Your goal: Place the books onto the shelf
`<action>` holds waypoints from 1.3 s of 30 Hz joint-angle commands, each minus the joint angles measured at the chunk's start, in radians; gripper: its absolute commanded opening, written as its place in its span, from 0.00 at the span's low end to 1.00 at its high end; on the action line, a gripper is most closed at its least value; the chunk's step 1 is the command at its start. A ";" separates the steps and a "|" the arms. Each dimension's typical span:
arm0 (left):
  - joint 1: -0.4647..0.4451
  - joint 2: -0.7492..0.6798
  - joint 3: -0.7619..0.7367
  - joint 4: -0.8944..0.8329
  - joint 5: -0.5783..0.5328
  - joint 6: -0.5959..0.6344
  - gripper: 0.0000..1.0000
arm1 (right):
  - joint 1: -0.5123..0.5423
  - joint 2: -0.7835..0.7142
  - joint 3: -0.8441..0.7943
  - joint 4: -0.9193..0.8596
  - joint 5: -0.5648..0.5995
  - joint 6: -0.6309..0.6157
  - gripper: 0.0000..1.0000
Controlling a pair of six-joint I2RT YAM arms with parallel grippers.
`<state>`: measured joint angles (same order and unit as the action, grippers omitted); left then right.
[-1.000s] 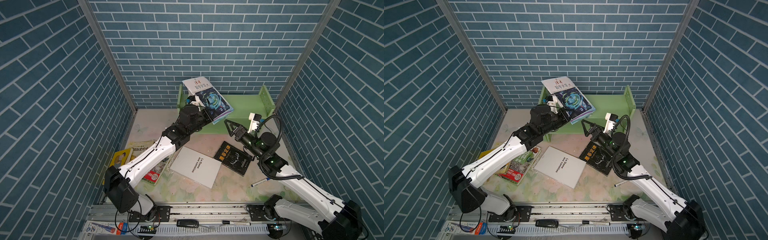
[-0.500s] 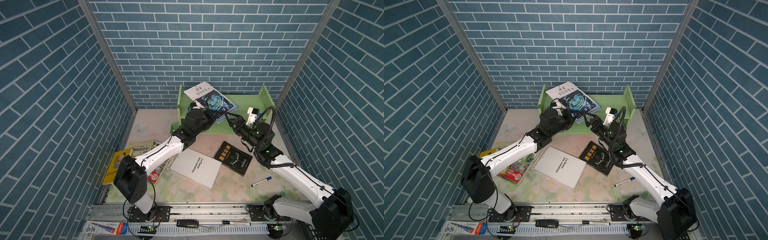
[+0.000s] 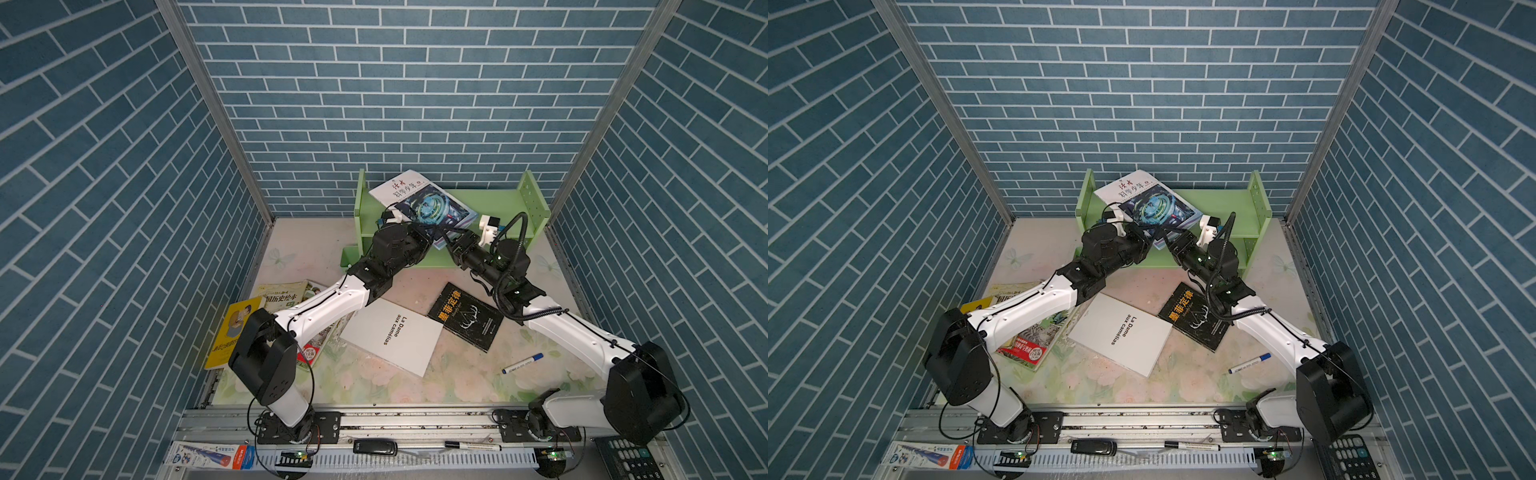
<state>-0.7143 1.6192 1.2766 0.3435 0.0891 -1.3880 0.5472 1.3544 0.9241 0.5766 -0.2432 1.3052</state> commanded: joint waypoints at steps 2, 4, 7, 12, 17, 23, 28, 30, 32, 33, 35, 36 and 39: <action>-0.011 -0.058 -0.025 0.021 0.042 0.025 0.05 | -0.021 0.031 0.064 0.047 -0.021 0.022 0.23; -0.011 -0.079 -0.040 0.008 0.041 0.040 0.09 | -0.039 0.036 0.084 0.029 -0.034 0.012 0.13; -0.005 -0.113 -0.048 -0.046 0.047 0.079 0.27 | -0.071 0.023 0.140 -0.050 -0.076 -0.069 0.06; 0.032 -0.171 -0.079 -0.159 0.082 0.140 0.64 | -0.131 0.005 0.358 -0.455 -0.222 -0.314 0.00; 0.100 -0.242 -0.144 -0.218 0.164 0.219 0.80 | -0.237 0.041 0.600 -0.785 -0.492 -0.503 0.00; 0.186 -0.261 -0.172 -0.149 0.362 0.248 0.88 | -0.313 0.105 0.734 -0.886 -0.749 -0.560 0.00; 0.194 -0.257 -0.163 -0.076 0.425 0.257 0.89 | -0.349 0.101 0.742 -0.902 -0.808 -0.569 0.00; 0.195 -0.260 -0.162 -0.046 0.442 0.254 0.90 | -0.359 0.095 0.742 -0.922 -0.814 -0.577 0.00; 0.196 -0.259 -0.156 -0.053 0.447 0.254 0.90 | -0.367 0.092 0.739 -0.954 -0.812 -0.593 0.00; 0.198 -0.256 -0.150 -0.076 0.441 0.256 0.90 | -0.370 0.093 0.736 -0.967 -0.812 -0.602 0.00; 0.206 -0.244 -0.139 -0.113 0.434 0.253 0.89 | -0.375 0.096 0.729 -0.971 -0.827 -0.602 0.00; 0.209 -0.238 -0.137 -0.118 0.435 0.247 0.86 | -0.377 0.097 0.725 -0.957 -0.840 -0.592 0.00; 0.210 -0.228 -0.137 -0.099 0.434 0.231 0.84 | -0.382 0.100 0.726 -0.934 -0.875 -0.570 0.00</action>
<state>-0.5125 1.3769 1.1160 0.2379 0.5064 -1.1557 0.1696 1.4666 1.6394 -0.4030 -1.0382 0.7616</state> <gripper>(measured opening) 0.846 0.074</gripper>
